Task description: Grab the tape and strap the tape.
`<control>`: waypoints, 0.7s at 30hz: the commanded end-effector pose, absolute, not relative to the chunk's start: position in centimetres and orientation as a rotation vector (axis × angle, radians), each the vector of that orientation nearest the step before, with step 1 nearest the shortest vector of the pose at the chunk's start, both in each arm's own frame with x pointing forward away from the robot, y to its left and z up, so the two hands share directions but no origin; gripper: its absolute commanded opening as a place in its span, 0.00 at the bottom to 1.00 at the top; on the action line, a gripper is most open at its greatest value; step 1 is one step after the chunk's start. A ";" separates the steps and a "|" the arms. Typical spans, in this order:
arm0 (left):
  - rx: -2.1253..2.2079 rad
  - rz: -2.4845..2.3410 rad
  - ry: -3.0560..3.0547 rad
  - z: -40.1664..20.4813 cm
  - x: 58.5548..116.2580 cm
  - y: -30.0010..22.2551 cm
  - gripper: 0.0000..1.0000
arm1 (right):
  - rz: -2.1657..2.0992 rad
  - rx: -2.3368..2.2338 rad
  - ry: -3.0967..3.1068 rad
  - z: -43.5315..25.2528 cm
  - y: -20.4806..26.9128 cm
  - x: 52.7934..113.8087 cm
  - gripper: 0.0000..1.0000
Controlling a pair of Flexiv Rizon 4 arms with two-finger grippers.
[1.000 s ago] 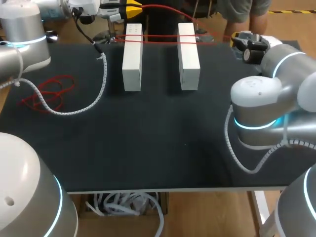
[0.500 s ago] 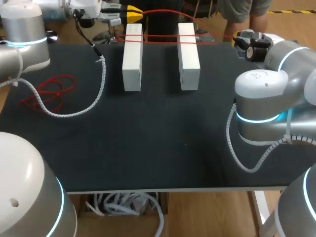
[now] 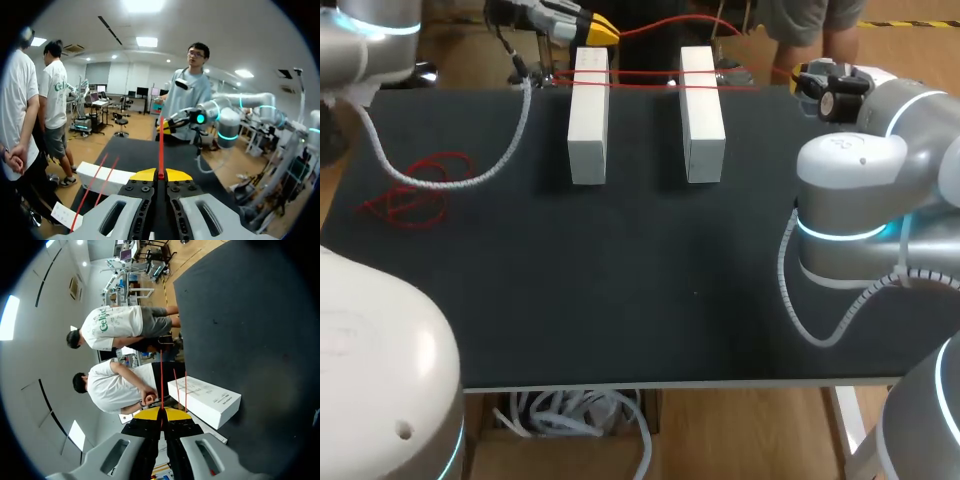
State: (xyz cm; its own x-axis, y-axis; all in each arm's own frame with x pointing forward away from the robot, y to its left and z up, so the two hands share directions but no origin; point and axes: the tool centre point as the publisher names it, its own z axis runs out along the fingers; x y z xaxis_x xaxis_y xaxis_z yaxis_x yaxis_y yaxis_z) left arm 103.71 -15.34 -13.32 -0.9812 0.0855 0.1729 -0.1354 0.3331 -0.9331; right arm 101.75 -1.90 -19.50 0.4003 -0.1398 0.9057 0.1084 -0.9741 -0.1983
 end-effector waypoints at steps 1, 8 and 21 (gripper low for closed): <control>0.007 1.410 -2.493 -12.7 104.6 -15.5 0.00 | -1.596 -2.441 0.025 -19.2 -1.9 101.8 0.00; -0.038 1.268 -2.611 -12.1 104.6 -15.9 0.00 | -1.596 -2.441 0.025 -19.2 -1.9 101.8 0.00; -0.136 1.078 -2.814 -10.1 104.0 -18.2 0.00 | -1.596 -2.441 0.025 -19.2 -1.9 101.8 0.00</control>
